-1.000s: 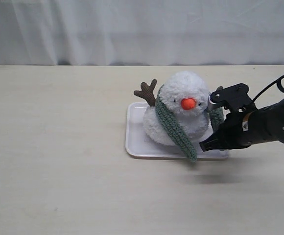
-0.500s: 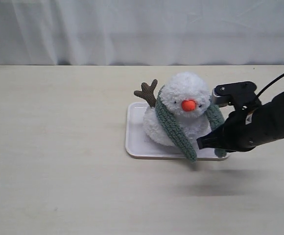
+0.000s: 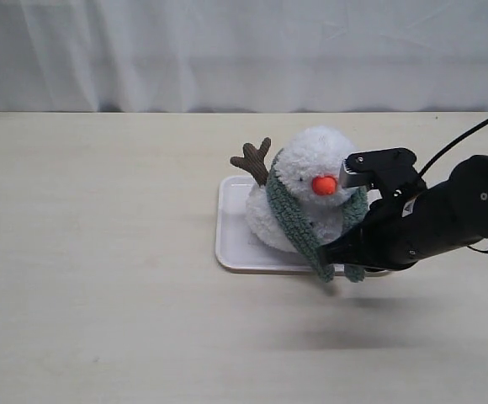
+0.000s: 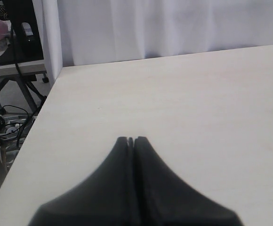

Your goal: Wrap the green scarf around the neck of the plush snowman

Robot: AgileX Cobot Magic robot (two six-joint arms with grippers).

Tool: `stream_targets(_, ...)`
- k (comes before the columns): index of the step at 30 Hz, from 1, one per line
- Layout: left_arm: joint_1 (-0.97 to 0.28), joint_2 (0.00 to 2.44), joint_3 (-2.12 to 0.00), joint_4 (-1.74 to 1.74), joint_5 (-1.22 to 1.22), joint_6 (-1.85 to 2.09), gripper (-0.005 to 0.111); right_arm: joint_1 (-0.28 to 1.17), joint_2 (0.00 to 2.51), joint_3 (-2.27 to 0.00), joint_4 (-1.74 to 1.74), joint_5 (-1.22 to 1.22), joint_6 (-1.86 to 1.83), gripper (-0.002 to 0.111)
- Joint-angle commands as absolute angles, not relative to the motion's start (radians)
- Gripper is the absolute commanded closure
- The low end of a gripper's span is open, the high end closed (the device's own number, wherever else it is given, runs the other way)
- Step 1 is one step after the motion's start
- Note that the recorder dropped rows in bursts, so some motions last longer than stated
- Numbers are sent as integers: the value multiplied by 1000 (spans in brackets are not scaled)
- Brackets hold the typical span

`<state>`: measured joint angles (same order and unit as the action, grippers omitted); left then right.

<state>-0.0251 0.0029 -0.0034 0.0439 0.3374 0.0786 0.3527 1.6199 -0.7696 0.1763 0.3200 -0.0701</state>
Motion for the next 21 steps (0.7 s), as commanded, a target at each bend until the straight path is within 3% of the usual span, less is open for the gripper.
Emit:
stream_targets(1,-24,0,0,40,327,78,107,355,1610,-768,260,327,-140,104)
stream_targets(21,-24,0,0,40,327,78,107,355,1647,-766,583,310,-195,104)
